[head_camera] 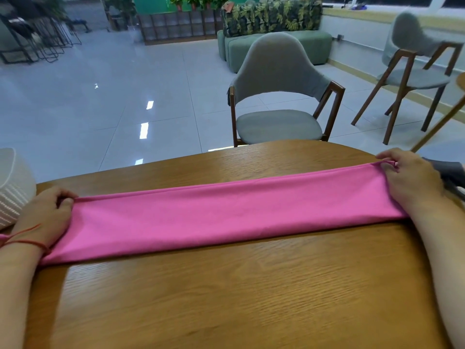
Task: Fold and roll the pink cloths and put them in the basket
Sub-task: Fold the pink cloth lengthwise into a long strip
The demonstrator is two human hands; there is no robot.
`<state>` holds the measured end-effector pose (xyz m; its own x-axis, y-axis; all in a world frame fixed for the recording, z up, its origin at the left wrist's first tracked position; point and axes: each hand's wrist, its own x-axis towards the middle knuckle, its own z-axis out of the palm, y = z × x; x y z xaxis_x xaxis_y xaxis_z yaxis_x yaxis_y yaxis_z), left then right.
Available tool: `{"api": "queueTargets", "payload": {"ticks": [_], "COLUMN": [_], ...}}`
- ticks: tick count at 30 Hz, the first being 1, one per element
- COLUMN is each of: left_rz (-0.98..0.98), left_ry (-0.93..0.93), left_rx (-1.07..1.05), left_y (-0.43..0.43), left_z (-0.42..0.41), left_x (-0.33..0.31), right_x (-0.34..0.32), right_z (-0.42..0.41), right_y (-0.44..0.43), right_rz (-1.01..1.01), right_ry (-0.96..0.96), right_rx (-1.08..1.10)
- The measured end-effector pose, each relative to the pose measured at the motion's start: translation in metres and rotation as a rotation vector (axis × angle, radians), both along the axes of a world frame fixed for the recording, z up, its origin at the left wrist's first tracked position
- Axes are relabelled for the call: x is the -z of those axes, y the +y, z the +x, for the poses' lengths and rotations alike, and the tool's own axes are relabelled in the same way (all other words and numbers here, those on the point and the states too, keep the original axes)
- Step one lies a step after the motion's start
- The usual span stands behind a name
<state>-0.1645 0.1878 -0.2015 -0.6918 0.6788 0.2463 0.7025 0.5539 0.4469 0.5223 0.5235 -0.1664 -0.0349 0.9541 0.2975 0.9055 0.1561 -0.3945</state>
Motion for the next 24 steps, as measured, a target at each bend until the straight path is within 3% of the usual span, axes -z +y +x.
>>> {"api": "queueTargets", "payload": {"ticks": [5, 10, 15, 20, 24], "left_rz": [-0.039, 0.004, 0.105, 0.103, 0.086], "left_ry": [0.069, 0.002, -0.092, -0.099, -0.084], "left_rx": [0.020, 0.005, -0.050, -0.060, -0.053], "left_y": [0.002, -0.003, -0.010, -0.011, -0.011], "left_z": [0.003, 0.008, 0.014, 0.018, 0.017], "left_x": [-0.004, -0.007, -0.012, -0.013, -0.012], "right_x": [0.002, -0.001, 0.002, -0.004, -0.004], "right_z": [-0.005, -0.005, 0.004, 0.000, -0.004], "right_y": [-0.002, -0.005, -0.007, -0.005, 0.005], "right_rz": [-0.023, -0.076, -0.003, 0.039, -0.043], "right_ry": [-0.004, 0.029, 0.136, 0.060, -0.037], "right_rx": [0.074, 0.114, 0.078, 0.061, 0.098]}}
